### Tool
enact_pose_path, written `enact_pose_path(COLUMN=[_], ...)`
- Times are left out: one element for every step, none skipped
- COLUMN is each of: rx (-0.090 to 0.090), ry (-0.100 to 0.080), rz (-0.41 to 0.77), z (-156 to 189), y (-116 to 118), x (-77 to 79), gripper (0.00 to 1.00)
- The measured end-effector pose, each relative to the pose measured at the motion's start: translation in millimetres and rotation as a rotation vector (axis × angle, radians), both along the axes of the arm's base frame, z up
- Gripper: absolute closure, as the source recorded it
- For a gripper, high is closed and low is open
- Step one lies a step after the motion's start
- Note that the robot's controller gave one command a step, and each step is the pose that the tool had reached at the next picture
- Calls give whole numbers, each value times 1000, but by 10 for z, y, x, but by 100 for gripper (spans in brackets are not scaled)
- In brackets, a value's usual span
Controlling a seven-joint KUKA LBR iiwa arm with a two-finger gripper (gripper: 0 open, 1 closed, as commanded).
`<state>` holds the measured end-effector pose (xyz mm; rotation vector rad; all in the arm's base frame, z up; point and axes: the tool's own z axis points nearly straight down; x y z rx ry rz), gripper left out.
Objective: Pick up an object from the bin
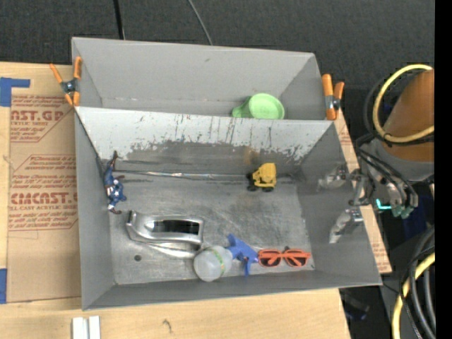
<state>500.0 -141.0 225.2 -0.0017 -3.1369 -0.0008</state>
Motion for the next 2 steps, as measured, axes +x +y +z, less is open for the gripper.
enact_pose_path(rx=[-1, -3], ry=[-6, -12], rz=[2, 51], z=[27, -491], y=[6, 89], x=[16, -1], gripper=[0, 0])
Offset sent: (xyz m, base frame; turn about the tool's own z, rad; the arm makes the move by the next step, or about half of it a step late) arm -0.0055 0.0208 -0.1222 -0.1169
